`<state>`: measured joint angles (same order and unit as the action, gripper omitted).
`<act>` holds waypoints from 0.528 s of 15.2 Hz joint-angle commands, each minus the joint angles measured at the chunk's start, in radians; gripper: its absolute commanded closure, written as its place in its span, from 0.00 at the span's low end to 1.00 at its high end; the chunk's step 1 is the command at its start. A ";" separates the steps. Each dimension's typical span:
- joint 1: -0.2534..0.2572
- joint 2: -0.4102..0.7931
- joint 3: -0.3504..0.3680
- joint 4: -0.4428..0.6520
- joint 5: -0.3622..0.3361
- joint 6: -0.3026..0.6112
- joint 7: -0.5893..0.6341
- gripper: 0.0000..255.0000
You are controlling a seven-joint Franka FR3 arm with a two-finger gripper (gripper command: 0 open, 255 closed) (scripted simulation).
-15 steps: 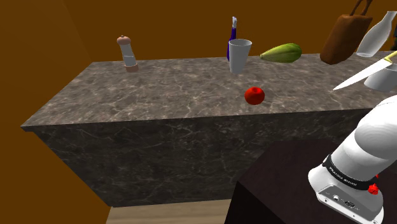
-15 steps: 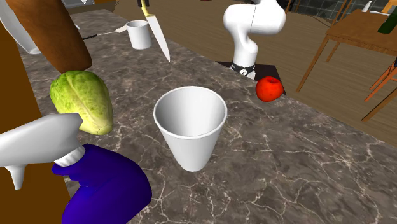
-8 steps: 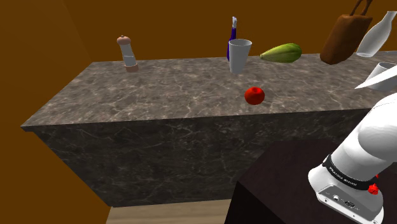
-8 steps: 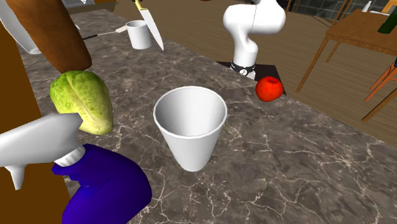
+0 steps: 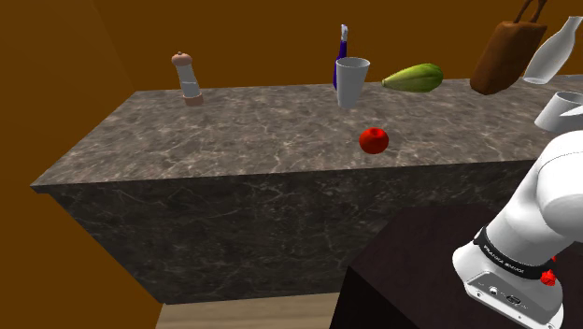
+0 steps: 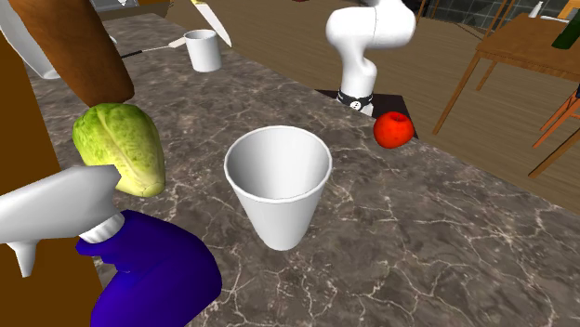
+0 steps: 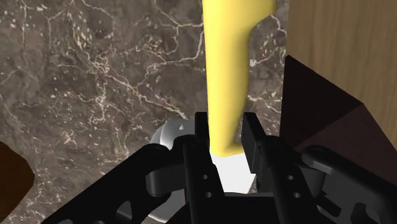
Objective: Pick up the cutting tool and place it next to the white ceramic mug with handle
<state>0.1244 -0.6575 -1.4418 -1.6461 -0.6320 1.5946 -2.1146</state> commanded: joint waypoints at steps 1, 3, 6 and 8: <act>0.074 -0.014 -0.085 0.087 -0.020 -0.020 -0.047 1.00; 0.156 -0.038 -0.160 0.184 -0.044 -0.047 -0.085 1.00; 0.286 -0.088 -0.264 0.353 -0.087 -0.099 -0.147 1.00; 0.332 -0.115 -0.300 0.413 -0.109 -0.111 -0.170 1.00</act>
<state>0.4301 -0.7591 -1.7214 -1.2606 -0.7293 1.4874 -2.2749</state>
